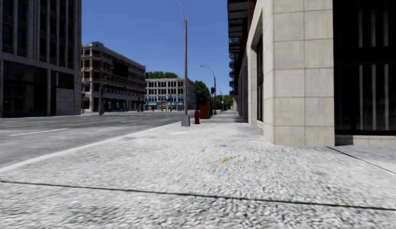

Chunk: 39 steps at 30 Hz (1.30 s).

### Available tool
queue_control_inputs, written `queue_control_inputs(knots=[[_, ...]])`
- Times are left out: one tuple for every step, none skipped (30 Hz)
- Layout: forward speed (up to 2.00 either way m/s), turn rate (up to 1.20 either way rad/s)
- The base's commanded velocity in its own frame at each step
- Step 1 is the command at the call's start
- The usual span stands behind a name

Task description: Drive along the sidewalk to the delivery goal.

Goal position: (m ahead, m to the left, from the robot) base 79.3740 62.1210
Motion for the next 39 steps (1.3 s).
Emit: queue_control_inputs(knots=[[2.0,0.0],[2.0,0.0],[2.0,0.0],[2.0,0.0],[2.0,0.0],[2.0,0.0],[2.0,0.0],[2.0,0.0],[2.0,0.0],[2.0,0.0],[2.0,-0.28],[2.0,-0.44],[2.0,-0.44],[2.0,-0.48],[2.0,-0.49],[2.0,-0.48],[2.0,-0.48],[2.0,-0.37],[2.0,-0.09],[2.0,0.0],[2.0,0.0],[2.0,0.0],[2.0,0.0],[2.0,0.0],[2.0,0.0],[2.0,0.0],[2.0,0.0],[2.0,0.0],[2.0,0.0],[2.0,-0.07],[2.0,-0.2],[2.0,-0.2],[2.0,-0.26],[2.0,-0.35],[2.0,-0.39],[2.0,-0.39],[2.0,-0.45],[2.0,-0.48],[2.0,-0.48]])
